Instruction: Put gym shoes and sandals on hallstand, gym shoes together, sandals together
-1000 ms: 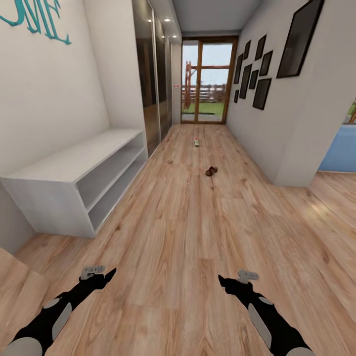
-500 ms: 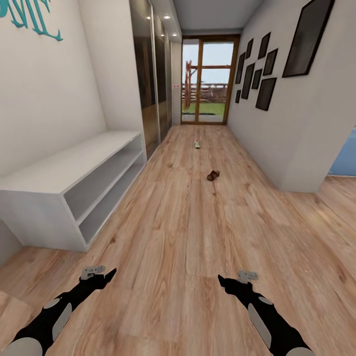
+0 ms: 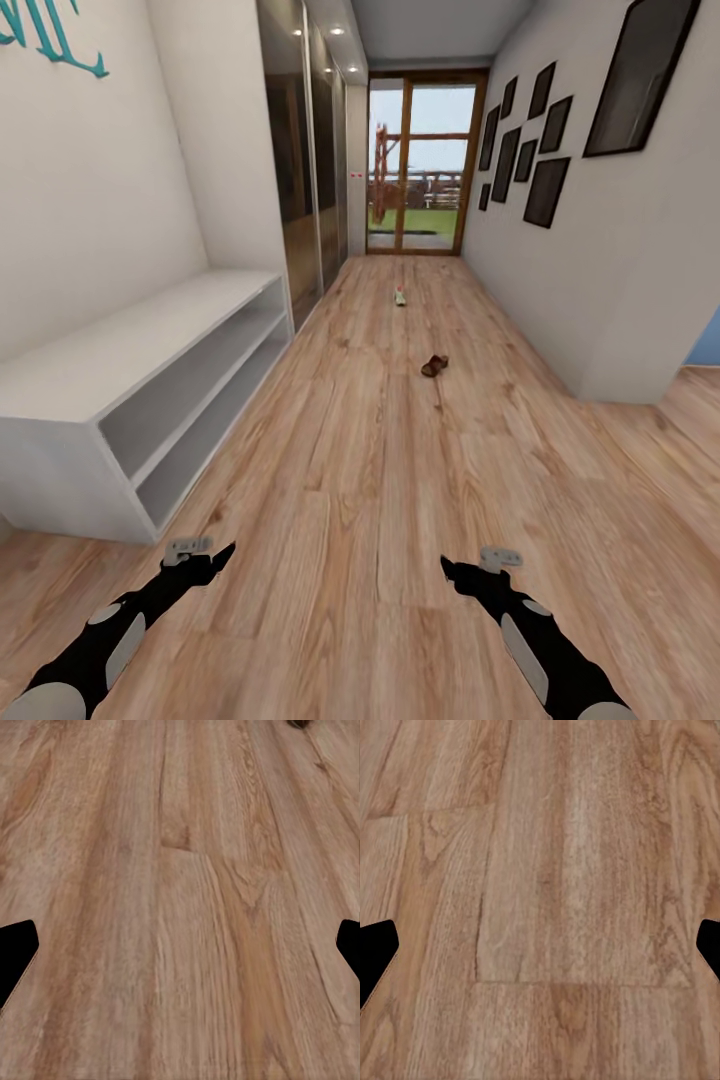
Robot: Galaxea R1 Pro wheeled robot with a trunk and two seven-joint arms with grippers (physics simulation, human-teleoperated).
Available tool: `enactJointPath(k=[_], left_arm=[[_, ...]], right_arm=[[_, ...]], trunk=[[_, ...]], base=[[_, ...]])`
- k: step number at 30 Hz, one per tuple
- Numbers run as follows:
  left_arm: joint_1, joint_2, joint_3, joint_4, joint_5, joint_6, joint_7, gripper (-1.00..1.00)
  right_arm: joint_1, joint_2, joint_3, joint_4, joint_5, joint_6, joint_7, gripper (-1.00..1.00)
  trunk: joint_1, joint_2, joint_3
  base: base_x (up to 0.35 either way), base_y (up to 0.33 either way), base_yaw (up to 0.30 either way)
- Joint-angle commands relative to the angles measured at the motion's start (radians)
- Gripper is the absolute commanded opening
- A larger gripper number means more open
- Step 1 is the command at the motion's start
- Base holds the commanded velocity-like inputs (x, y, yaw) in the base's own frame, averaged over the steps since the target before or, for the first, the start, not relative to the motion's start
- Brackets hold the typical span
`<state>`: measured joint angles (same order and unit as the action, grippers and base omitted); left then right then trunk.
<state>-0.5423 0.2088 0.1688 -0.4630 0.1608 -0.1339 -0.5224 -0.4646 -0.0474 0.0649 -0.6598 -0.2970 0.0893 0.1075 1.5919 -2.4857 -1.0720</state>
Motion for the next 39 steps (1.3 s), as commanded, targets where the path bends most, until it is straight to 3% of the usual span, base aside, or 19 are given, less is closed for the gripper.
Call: enactJointPath(k=[1, 11, 39], left_arm=[[-0.001, 0.000, 0.003, 0.001, 0.005, 0.000, -0.007, 1.00], [-0.001, 0.000, 0.003, 0.001, 0.005, 0.000, -0.007, 1.00], [0.000, -0.003, -0.001, 0.032, -0.001, -0.001, 0.005, 1.00]], right_arm=[[0.000, -0.001, 0.004, -0.002, -0.008, 0.004, 0.000, 1.00], [0.000, 0.000, 0.006, -0.003, -0.008, 0.006, -0.001, 1.00], [0.000, 0.002, 0.001, -0.001, -0.008, 0.010, -0.002, 1.00]], trunk=[[0.000, 0.000, 0.001], [0.000, 0.000, 0.013], [0.000, 0.000, 0.014]], base=[[0.347, 0.000, 0.000], [0.347, 0.000, 0.000], [0.347, 0.000, 0.000]])
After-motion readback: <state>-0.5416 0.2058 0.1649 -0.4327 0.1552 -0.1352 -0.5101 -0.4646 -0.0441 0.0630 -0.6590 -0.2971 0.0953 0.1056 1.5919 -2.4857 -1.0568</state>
